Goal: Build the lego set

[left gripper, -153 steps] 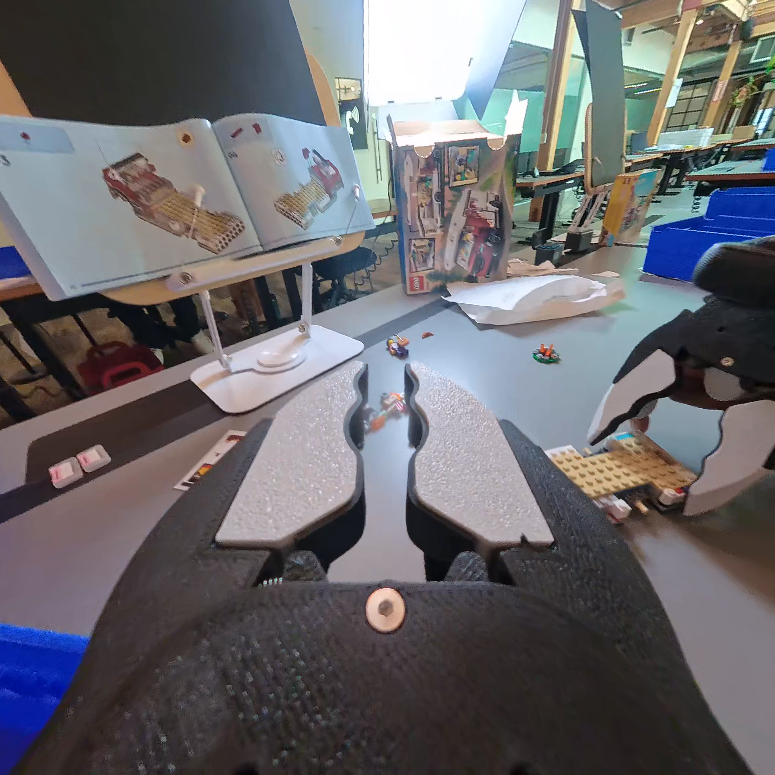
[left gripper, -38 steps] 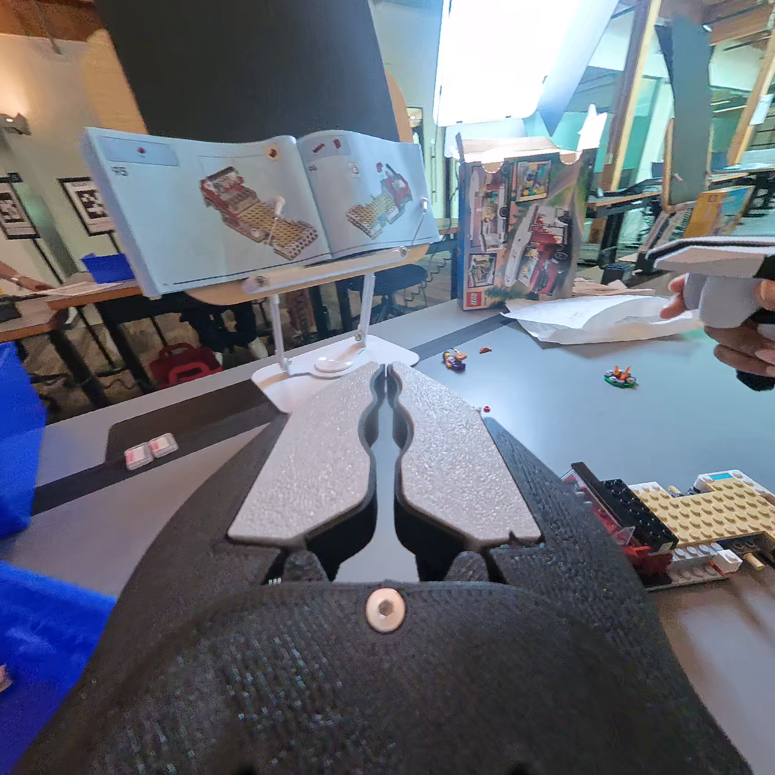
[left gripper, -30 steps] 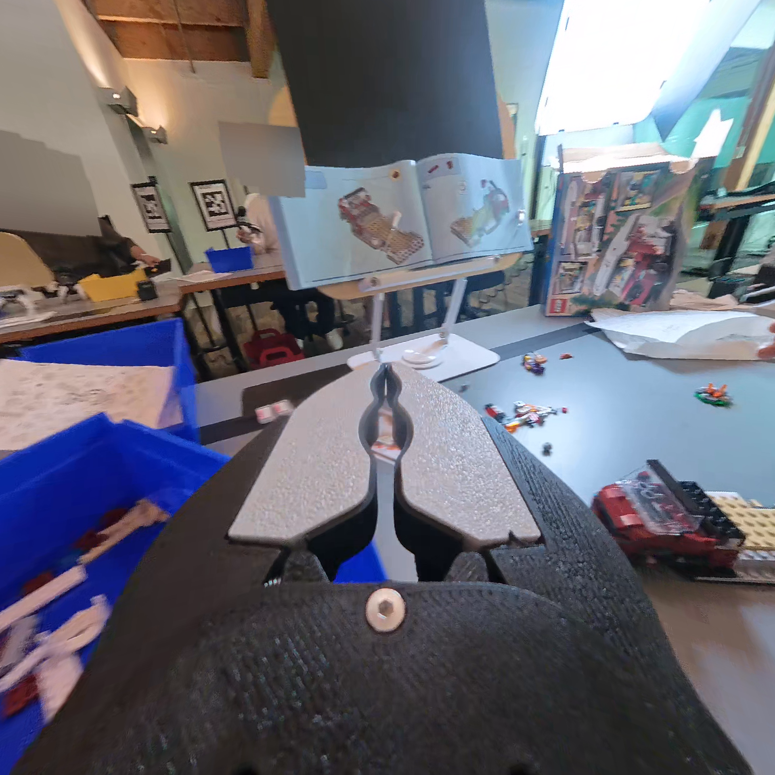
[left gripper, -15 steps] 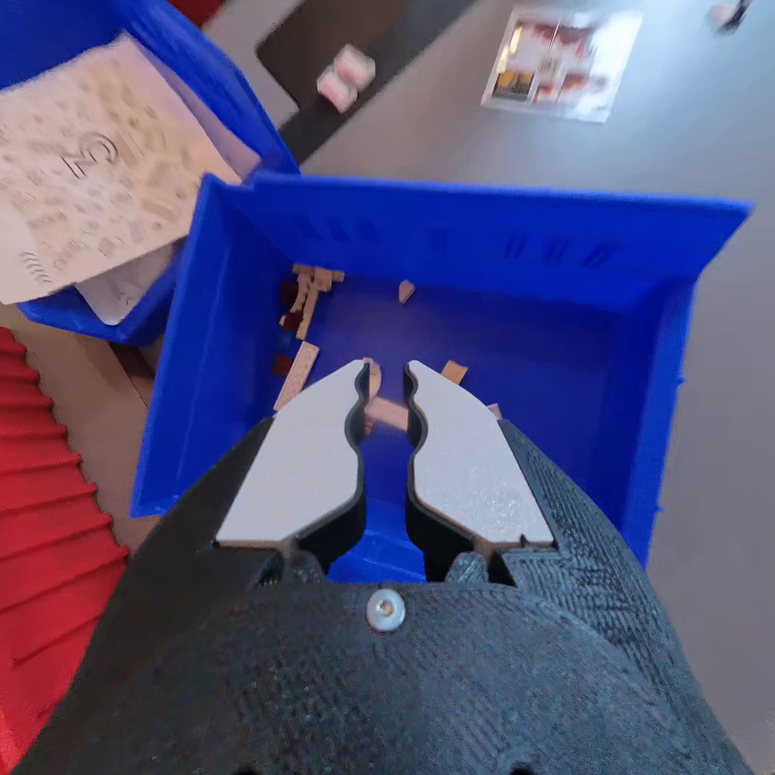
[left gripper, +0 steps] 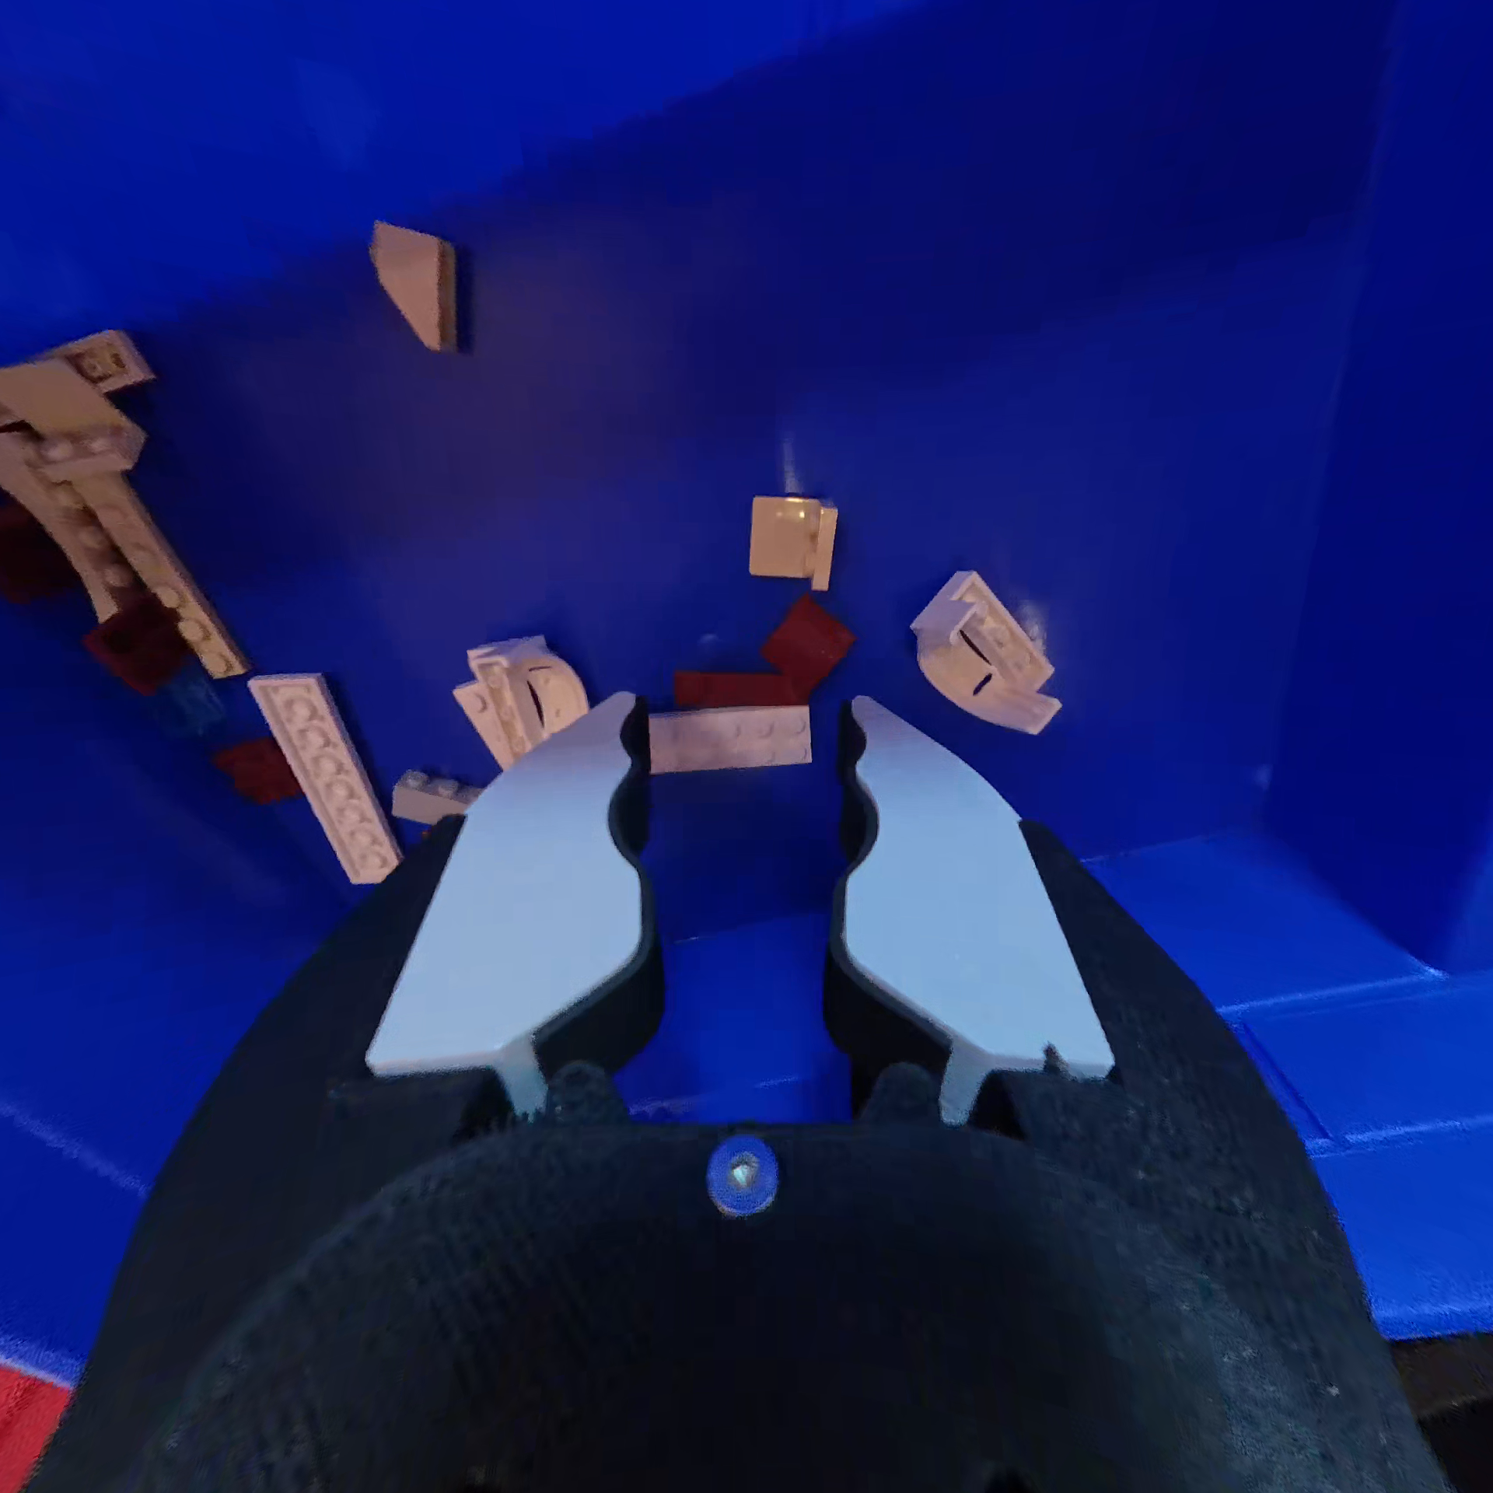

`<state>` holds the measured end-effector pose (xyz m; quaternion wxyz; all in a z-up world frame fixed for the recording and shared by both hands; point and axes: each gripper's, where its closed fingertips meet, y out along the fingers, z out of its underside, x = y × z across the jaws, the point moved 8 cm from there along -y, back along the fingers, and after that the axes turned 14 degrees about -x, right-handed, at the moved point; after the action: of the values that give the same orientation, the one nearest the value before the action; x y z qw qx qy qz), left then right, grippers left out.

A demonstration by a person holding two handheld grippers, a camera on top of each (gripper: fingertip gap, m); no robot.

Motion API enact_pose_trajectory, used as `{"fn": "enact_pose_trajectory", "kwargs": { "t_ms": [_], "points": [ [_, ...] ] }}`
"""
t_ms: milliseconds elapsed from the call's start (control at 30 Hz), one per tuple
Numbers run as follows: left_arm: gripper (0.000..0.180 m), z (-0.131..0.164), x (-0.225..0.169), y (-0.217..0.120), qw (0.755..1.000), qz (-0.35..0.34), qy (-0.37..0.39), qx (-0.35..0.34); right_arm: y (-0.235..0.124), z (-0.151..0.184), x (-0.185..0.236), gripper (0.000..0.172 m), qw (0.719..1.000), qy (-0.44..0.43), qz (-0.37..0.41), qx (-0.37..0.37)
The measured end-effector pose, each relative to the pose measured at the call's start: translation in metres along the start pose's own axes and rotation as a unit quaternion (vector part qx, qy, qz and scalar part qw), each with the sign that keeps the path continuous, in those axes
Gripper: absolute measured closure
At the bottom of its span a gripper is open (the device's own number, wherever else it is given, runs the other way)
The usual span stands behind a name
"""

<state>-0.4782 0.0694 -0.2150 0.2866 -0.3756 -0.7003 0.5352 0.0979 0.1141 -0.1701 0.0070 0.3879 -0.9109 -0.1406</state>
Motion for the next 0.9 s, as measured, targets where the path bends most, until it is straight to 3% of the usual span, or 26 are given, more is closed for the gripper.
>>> {"fn": "enact_pose_trajectory", "kwargs": {
  "t_ms": [367, 500, 600, 700, 767, 900],
  "points": [
    [0.147, 0.002, 0.000, 0.007, 1.000, -0.013, 0.006, 0.012, 0.000, 0.001, 0.000, 0.149, 1.000, 0.006, -0.005, 0.006],
    [0.147, -0.011, -0.008, -0.030, 0.998, -0.059, 0.017, -0.029, -0.001, -0.005, 0.001, 0.149, 1.000, 0.002, -0.009, -0.005],
    [0.148, -0.050, -0.040, -0.072, 0.991, -0.082, 0.066, -0.080, -0.002, -0.010, 0.000, 0.149, 1.000, 0.002, -0.012, -0.014],
    [0.148, -0.110, -0.096, -0.093, 0.976, -0.063, 0.151, -0.143, -0.003, -0.014, 0.001, 0.149, 1.000, 0.003, -0.016, -0.021],
    [0.148, -0.149, -0.136, -0.085, 0.964, -0.031, 0.210, -0.162, -0.004, -0.017, 0.002, 0.149, 1.000, 0.001, -0.018, -0.025],
    [0.148, -0.204, -0.202, -0.036, 0.934, 0.048, 0.318, -0.155, -0.007, -0.024, 0.004, 0.149, 0.999, -0.010, -0.021, -0.034]
  ]
}}
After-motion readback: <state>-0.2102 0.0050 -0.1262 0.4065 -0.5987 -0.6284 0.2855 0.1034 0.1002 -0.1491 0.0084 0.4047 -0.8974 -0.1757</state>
